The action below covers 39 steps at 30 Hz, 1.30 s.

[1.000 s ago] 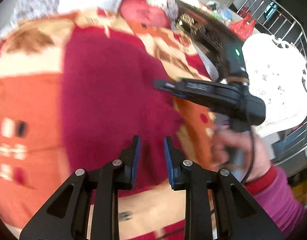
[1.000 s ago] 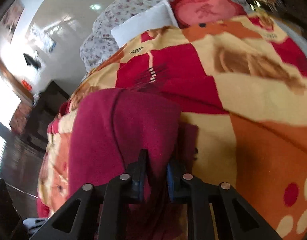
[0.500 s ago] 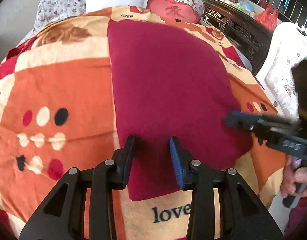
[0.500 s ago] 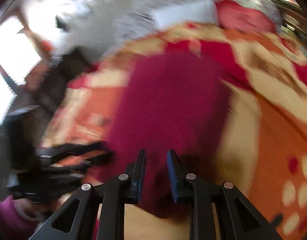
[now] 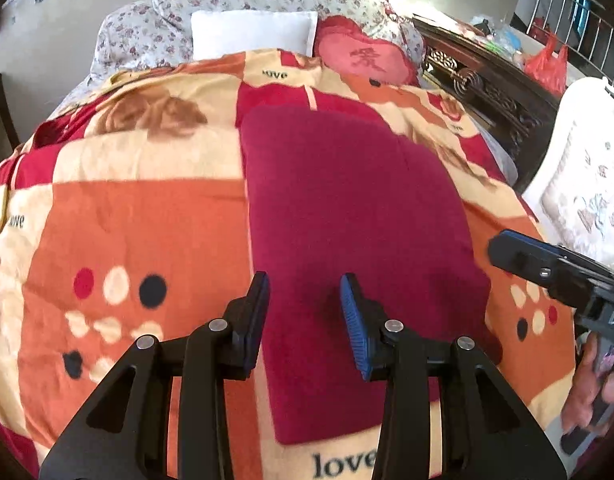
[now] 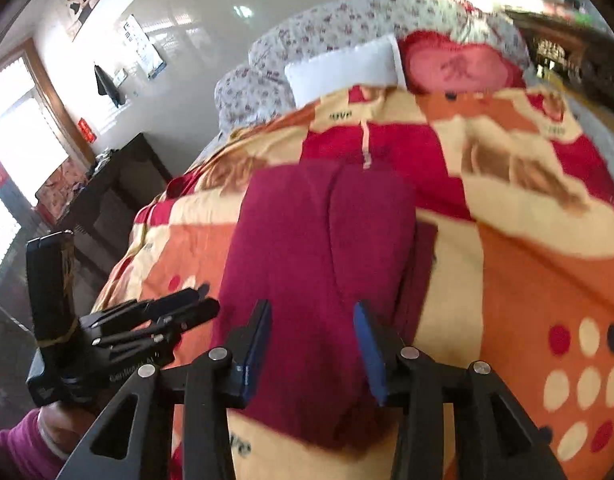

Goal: Fold small clothes

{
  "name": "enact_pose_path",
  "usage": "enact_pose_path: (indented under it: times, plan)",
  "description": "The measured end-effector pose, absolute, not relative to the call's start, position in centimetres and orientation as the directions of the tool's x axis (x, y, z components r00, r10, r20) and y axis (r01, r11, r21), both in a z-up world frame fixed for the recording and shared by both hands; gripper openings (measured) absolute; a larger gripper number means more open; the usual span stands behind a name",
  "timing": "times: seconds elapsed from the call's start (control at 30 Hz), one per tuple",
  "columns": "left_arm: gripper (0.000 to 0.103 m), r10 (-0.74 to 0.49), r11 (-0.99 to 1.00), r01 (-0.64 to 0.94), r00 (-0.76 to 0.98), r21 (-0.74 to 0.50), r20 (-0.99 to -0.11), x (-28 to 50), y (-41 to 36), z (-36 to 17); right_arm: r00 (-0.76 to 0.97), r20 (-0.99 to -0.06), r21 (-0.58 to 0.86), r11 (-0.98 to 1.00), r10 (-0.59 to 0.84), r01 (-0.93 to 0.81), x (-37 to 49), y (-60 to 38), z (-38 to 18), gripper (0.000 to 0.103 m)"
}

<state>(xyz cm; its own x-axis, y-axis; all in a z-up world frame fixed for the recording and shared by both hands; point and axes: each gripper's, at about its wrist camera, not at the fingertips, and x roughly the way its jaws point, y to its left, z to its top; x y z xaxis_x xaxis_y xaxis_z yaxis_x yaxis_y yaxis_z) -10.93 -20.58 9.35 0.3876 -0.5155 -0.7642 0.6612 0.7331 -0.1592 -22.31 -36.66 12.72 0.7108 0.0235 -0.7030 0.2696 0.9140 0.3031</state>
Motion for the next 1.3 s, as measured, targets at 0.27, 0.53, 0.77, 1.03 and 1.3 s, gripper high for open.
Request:
enact_pose_path:
  times: [0.27, 0.53, 0.77, 1.03, 1.3]
  plan:
    - [0.036, -0.484, 0.738, 0.664, 0.398, -0.12, -0.779, -8.8, -23.3, 8.0, 0.655, -0.749, 0.23, 0.888, -0.099, 0.398, -18.6, -39.7, 10.4, 0.041]
    - [0.055, -0.472, 0.747, 0.657, 0.412, -0.106, -0.779, -7.5, -24.2, 6.6, 0.647, -0.762, 0.356, 0.832, -0.004, 0.424, -18.3, -42.9, 6.2, 0.041]
    - [0.056, -0.595, 0.705, 0.625, 0.266, -0.334, -0.758, -6.3, -20.8, 7.1, 0.724, -0.687, 0.462, 0.81, 0.067, 0.363, -21.5, -43.3, 7.0, 0.074]
    - [0.068, -0.642, 0.686, 0.571, 0.182, -0.451, -0.745, -5.5, -19.9, 5.0, 0.733, -0.652, 0.6, 0.723, 0.195, 0.342, -21.5, -43.7, 4.0, 0.075]
    - [0.077, -0.661, 0.662, 0.569, 0.137, -0.488, -0.738, -5.4, -21.7, 3.5, 0.732, -0.651, 0.578, 0.755, 0.198, 0.31, -19.6, -42.7, 3.5, 0.085]
